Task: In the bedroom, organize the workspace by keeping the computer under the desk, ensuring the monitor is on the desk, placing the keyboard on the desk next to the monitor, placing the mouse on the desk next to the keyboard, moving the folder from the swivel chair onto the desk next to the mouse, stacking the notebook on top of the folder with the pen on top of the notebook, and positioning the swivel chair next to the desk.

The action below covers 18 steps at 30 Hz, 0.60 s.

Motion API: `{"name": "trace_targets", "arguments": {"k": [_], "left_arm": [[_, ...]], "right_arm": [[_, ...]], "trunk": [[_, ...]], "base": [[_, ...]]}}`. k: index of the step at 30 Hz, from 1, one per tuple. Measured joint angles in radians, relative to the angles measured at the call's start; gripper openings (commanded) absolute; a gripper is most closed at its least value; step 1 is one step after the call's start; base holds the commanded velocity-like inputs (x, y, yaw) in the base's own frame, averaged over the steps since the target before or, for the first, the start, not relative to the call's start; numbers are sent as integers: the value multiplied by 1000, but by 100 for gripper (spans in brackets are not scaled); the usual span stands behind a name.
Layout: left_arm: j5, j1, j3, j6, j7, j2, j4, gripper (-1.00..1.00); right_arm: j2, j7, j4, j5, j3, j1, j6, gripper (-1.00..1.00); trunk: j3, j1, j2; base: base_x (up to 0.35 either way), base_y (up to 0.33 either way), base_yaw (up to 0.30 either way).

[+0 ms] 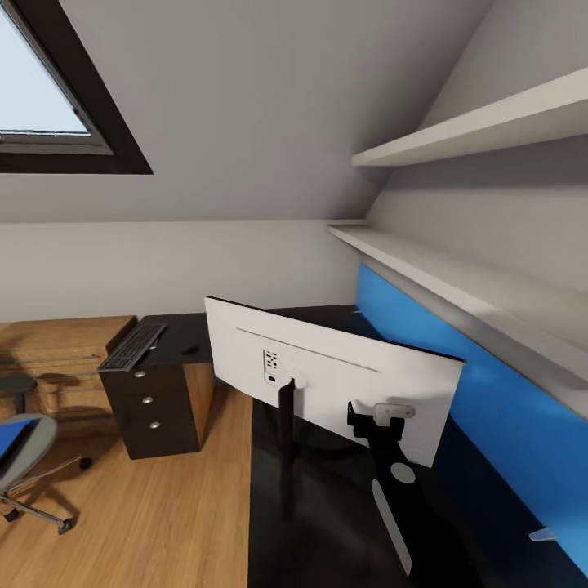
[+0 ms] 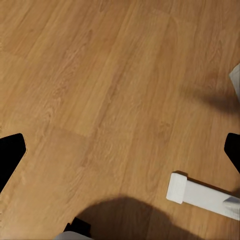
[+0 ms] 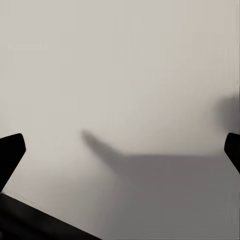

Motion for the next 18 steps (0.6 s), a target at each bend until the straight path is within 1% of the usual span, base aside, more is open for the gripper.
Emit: {"name": "trace_targets", "arguments": {"k": [11,14,18], "left_arm": [[0,0,0,0,0,0,0,100],[0,0,0,0,0,0,0,100],[0,0,0,0,0,0,0,100]], "right_arm": [[0,0,0,1,0,0,0,100],[0,0,0,1,0,0,0,100],[0,0,0,0,0,0,0,100]], "trunk": [[0,0,0],[0,0,0],[0,0,0]], "base": [[0,269,0],[0,145,0],[0,67,0]]}}
